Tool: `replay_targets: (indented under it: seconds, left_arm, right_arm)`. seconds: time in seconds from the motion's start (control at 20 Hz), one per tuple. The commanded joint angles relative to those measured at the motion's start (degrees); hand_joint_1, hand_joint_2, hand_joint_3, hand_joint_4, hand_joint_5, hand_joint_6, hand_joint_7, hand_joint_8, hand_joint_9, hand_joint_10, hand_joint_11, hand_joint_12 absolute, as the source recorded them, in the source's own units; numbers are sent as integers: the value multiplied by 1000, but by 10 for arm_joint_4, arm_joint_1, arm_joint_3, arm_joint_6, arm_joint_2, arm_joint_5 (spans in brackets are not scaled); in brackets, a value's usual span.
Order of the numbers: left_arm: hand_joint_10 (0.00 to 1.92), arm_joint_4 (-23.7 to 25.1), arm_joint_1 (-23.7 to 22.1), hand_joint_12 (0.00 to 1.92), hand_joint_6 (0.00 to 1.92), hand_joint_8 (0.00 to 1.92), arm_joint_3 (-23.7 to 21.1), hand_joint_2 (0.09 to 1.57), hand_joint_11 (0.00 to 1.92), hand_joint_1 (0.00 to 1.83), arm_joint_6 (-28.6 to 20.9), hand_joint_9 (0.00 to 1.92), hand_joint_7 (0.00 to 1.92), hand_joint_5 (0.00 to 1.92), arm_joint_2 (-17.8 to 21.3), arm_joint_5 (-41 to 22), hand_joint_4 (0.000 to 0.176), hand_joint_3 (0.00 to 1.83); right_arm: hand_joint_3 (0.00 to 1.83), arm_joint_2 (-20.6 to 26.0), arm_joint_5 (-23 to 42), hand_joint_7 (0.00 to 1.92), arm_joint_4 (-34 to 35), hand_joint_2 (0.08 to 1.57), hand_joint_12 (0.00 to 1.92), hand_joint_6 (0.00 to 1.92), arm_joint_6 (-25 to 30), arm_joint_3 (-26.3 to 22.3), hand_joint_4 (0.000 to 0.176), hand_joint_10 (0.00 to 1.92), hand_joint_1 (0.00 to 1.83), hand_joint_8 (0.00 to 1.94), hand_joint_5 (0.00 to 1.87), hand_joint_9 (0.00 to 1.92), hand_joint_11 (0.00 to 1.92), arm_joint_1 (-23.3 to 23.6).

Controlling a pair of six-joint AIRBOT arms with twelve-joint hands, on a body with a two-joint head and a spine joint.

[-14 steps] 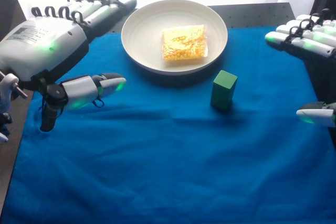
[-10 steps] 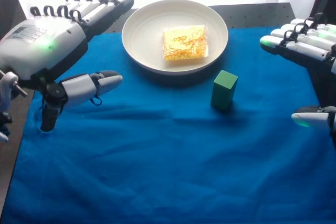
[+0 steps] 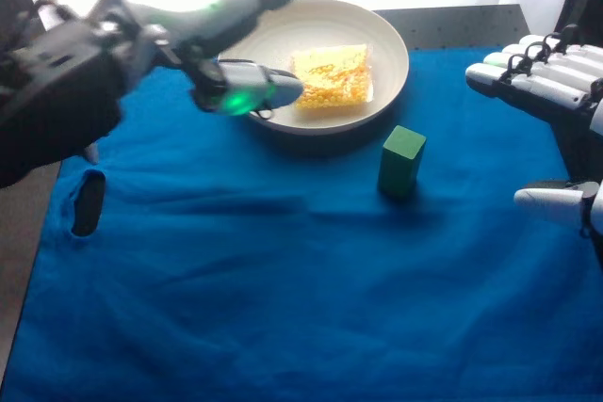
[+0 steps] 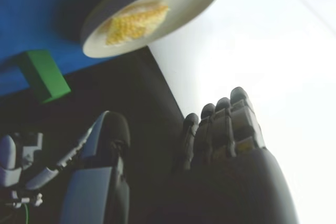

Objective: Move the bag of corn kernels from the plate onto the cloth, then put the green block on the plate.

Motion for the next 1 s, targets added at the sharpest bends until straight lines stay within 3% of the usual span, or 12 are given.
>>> replay_targets:
  seconds: [0.0, 0.1, 0.15, 0.3, 0.45, 0.5, 0.6, 0.65, 0.75, 0.85, 0.9, 0.95]
  left_arm:
    - [12, -8, -12, 640, 0, 2, 11, 1217, 0, 727, 20, 35, 14, 0, -6, -27, 41, 0]
    - [4, -36, -19, 565, 0, 0, 42, 1199, 0, 733, 40, 20, 2, 0, -36, 4, 44, 0]
    - [0, -44, -21, 467, 0, 0, 60, 1199, 0, 722, 40, 3, 0, 0, -51, 15, 47, 0]
    - [0, -63, -24, 35, 0, 0, 105, 1183, 0, 737, 43, 0, 0, 0, -91, 49, 69, 0]
    - [0, -154, -24, 0, 0, 0, 122, 1187, 0, 711, 133, 0, 0, 0, -109, 57, 47, 1]
    - [0, -160, -24, 0, 0, 0, 130, 1182, 0, 714, 133, 0, 0, 0, -113, 62, 40, 0]
    - [0, -177, -23, 0, 0, 0, 155, 1191, 0, 727, 133, 0, 0, 0, -129, 78, 38, 3]
    - [0, -188, -21, 0, 0, 0, 172, 1205, 0, 731, 133, 0, 0, 0, -141, 86, 25, 9]
    - [4, -201, -16, 23, 4, 0, 188, 1242, 48, 728, 133, 11, 0, 10, -153, 97, 41, 23]
    - [14, -215, -11, 529, 16, 10, 198, 1325, 1, 830, 134, 102, 64, 102, -157, 105, 21, 0]
    - [133, -226, -10, 1193, 34, 18, 203, 1322, 85, 975, 134, 388, 195, 230, -158, 106, 0, 0]
    - [333, -229, -9, 1413, 26, 9, 205, 1341, 298, 1012, 134, 557, 281, 340, -158, 107, 0, 0]
  right_arm:
    - [11, 0, 64, 0, 9, 1288, 0, 0, -1, 2, 0, 0, 500, 0, 0, 0, 0, 8]
    - [12, -1, 64, 0, 9, 1297, 0, 0, -1, 2, 4, 0, 466, 0, 0, 0, 0, 8]
    - [20, -1, 64, 0, 9, 1318, 0, 0, -1, 2, 33, 0, 390, 0, 0, 0, 0, 8]
    - [10, -4, 63, 0, 8, 1311, 0, 0, -1, 2, 30, 0, 445, 0, 0, 0, 0, 8]
    - [13, -5, 62, 0, 8, 1325, 0, 0, 2, 1, 44, 0, 486, 0, 0, 0, 0, 7]
    - [13, -6, 62, 0, 8, 1330, 0, 0, 2, 1, 49, 0, 475, 0, 0, 0, 0, 7]
    - [13, -7, 62, 0, 8, 1341, 0, 0, 3, 1, 37, 0, 475, 0, 0, 0, 0, 6]
    - [11, -8, 62, 0, 8, 1344, 0, 0, 4, 1, 39, 0, 513, 0, 0, 0, 0, 5]
    - [9, -9, 62, 0, 8, 1346, 0, 0, 5, 1, 37, 0, 533, 0, 0, 0, 0, 4]
    - [13, -9, 62, 0, 7, 1362, 0, 0, 6, 1, 26, 0, 513, 0, 0, 0, 0, 4]
    - [11, -9, 62, 0, 7, 1366, 0, 0, 7, 1, 21, 0, 520, 0, 0, 0, 0, 3]
    - [12, -9, 62, 0, 7, 1371, 0, 0, 7, 1, 18, 0, 522, 0, 0, 0, 0, 3]
